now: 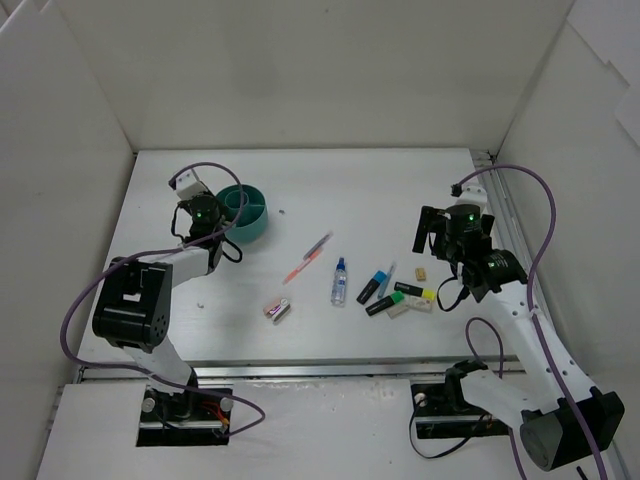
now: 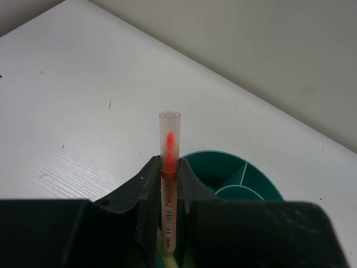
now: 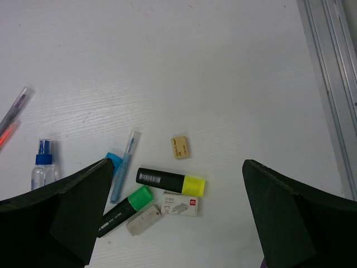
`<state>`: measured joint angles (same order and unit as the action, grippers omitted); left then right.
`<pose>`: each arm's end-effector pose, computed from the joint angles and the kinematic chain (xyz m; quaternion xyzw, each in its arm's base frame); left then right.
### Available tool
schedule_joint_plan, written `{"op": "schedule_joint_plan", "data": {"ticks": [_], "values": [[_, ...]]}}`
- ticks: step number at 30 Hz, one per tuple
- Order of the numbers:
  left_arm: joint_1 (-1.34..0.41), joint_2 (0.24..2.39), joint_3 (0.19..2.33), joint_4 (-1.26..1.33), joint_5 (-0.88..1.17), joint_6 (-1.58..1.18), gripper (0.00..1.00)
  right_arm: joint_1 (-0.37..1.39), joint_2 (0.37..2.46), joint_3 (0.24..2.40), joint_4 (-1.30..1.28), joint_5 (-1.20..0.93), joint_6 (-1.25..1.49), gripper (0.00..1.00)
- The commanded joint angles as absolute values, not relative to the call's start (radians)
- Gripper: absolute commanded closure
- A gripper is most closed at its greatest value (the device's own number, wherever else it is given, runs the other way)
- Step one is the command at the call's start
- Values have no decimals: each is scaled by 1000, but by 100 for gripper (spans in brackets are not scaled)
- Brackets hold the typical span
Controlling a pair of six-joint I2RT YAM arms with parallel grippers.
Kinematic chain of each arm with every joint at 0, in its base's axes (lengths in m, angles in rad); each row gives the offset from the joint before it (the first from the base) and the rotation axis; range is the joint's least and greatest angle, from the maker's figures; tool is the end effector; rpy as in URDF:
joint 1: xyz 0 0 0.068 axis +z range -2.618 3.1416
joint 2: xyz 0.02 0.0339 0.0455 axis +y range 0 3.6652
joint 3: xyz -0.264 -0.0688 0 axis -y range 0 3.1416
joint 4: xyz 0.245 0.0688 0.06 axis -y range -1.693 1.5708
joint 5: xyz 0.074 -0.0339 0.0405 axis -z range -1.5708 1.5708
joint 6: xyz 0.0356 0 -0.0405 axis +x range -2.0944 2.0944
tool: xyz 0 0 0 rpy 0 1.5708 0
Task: Sort the stationery into containers
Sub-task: Place the pen in the storage box.
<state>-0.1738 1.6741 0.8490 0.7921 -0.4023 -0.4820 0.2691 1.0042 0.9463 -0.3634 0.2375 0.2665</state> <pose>0.3612 -0.0493 0.2333 -0.2454 0.6745 -0.0835 0.6913 0.2196 0.0519 0.3376 0.0633 0.8335 0.0469 0.5469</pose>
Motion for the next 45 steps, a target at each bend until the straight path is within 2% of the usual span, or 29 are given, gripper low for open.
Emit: {"op": "schedule_joint_plan", "data": {"ticks": [1, 6, 13, 20, 23, 24, 26, 27, 28, 31, 34, 37, 38, 41, 45], "values": [[-196, 1663, 900, 890, -466, -489, 99, 270, 1005, 976, -316, 271, 255, 2], [-233, 1663, 885, 885, -540, -462, 87, 270, 1003, 973, -316, 273, 255, 2], [-262, 1638, 853, 859, -574, -468, 77, 270, 993, 969, -316, 278, 258, 2], [-285, 1611, 838, 827, -600, -477, 60, 270, 977, 965, -314, 268, 262, 2], [-294, 1545, 819, 810, -578, -479, 47, 270, 971, 966, -314, 256, 262, 2], [-295, 1502, 819, 802, -574, -459, 36, 271, 968, 968, -314, 249, 262, 2], [-305, 1459, 837, 769, -565, -436, 22, 272, 965, 968, -314, 238, 261, 2], [-305, 1410, 850, 683, -561, -428, 10, 272, 965, 969, -314, 217, 259, 2], [-316, 1385, 867, 636, -555, -419, 2, 272, 968, 966, -314, 204, 258, 2], [-316, 1298, 967, 401, -459, -414, 0, 291, 1005, 974, -304, 158, 247, 2], [-316, 1262, 1095, 133, -248, -361, 1, 356, 1081, 1008, -301, 167, 258, 2], [-328, 1328, 1236, -81, 129, -232, 0, 388, 1152, 1051, -302, 201, 281, 2], [-343, 1359, 1277, -121, 182, -159, 1, 393, 1161, 1060, -302, 215, 294, 2], [-411, 1547, 1422, -271, 218, -66, 0, 393, 1173, 1065, -311, 296, 395, 2], [-509, 1749, 1604, -392, 169, 0, 1, 370, 1121, 1028, -328, 296, 462, 2]]}}
